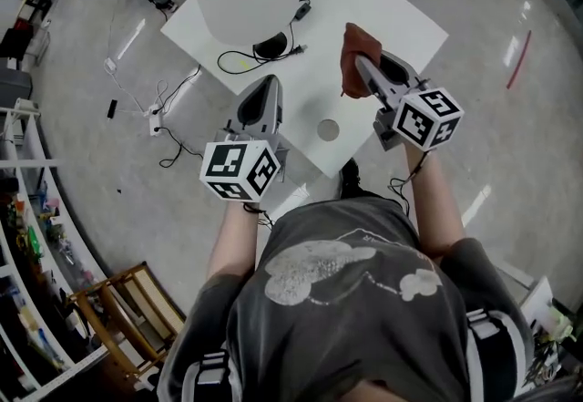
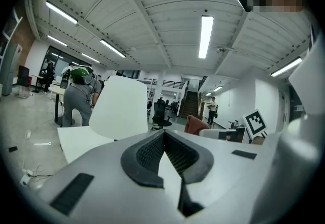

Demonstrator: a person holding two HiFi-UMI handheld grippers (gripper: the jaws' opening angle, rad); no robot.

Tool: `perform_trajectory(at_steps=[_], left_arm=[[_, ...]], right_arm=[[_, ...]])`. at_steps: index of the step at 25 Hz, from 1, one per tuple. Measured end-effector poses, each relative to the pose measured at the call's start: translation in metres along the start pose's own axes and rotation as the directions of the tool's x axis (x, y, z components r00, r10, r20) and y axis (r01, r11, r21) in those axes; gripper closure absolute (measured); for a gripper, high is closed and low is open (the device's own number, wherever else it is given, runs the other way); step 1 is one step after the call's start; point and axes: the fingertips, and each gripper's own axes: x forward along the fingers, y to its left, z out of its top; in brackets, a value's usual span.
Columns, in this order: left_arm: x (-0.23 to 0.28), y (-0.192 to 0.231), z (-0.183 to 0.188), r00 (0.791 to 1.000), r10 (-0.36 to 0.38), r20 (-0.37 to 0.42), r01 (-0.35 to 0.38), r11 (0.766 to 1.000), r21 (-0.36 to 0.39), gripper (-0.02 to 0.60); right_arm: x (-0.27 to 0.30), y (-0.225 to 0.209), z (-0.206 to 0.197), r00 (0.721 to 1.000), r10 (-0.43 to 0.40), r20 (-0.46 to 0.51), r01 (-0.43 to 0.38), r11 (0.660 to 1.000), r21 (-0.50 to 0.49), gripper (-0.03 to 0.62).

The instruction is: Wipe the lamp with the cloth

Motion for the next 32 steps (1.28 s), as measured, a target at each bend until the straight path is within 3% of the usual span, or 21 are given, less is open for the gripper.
perform_trajectory(at_steps=[10,19,32], left_arm=[[0.044,0.002,0.03,0.988,0.139,0.061,-0.141,0.99,0.028,0.574],[0.058,0.013,0.062,0.964,0.244,0.104,-0.25,0.967,0.051,0.574],[0.072,0.068,0.092,0.954,0.27,0.133,-0.279,0.959,0.049,0.574]], right_arm=[[0.034,-0.043,0.06,0.992,0.125,0.014,-0.124,0.991,-0.05,0.503],[0.091,-0.034,0.103,0.967,0.255,-0.004,-0.253,0.96,-0.122,0.503],[0.2,-0.005,0.159,0.937,0.346,-0.043,-0.346,0.904,-0.252,0.503]])
